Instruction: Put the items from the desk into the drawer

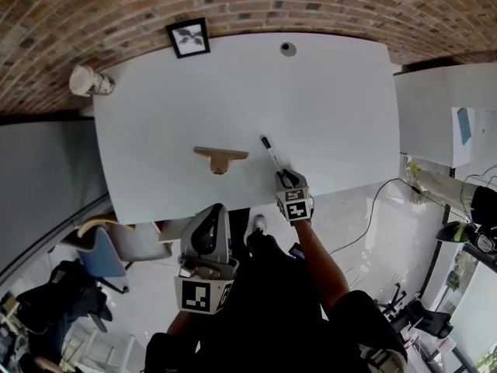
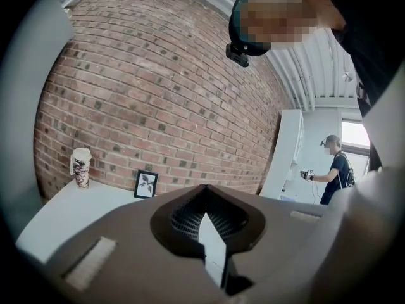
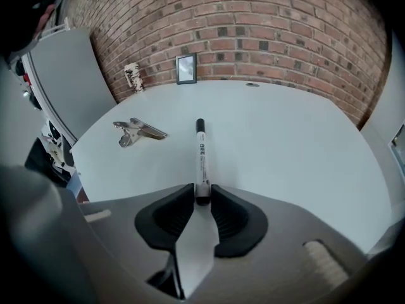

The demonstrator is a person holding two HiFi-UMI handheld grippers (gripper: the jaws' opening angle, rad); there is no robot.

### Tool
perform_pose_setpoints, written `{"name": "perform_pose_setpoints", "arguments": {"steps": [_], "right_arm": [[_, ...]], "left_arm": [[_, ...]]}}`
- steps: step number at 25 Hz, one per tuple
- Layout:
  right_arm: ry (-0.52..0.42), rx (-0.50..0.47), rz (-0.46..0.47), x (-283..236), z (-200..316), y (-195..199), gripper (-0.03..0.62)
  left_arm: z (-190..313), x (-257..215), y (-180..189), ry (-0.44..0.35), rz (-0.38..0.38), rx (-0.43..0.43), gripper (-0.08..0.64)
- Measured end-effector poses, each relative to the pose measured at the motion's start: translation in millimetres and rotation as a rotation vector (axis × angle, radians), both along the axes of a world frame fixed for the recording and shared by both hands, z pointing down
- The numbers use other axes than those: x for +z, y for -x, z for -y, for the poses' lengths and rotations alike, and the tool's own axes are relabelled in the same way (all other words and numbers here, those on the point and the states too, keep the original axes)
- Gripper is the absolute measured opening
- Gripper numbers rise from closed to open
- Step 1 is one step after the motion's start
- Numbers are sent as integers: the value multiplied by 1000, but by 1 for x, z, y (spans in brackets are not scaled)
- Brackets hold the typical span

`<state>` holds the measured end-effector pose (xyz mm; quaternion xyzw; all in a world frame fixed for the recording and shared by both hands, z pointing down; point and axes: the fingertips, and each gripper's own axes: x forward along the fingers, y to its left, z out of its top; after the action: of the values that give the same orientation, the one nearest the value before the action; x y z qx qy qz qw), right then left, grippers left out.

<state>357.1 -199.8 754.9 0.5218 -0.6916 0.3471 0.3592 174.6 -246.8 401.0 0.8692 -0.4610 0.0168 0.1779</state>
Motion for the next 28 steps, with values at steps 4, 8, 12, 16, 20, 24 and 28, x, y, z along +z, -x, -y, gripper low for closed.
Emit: {"name": "perform_pose_setpoints", "arguments": {"steps": [4, 8, 12, 16, 20, 24, 28], "right_arm": [[3, -18, -8, 0, 0, -2, 74], [7, -14, 8, 0, 0, -3, 72], [-8, -7, 33, -7, -1, -1, 72], [-34, -15, 42, -20, -6, 2, 72], [-60, -32, 48, -31, -15, 3, 72], [-78, -38, 70, -41, -26, 4, 72], [-100, -39, 85, -50, -38, 2, 72]], "left_arm": [[-4, 0, 4, 3, 2, -16, 20], [-12, -6, 9, -20, 1, -32, 20], [-24, -11, 12, -39, 14, -30, 20], [-37, -23, 14, -72, -7, -52, 20], [-55, -35, 12, -96, -6, -54, 20], [-73, -42, 11, -109, -10, -61, 20], [-91, -48, 8, -130, -6, -65, 20]]}}
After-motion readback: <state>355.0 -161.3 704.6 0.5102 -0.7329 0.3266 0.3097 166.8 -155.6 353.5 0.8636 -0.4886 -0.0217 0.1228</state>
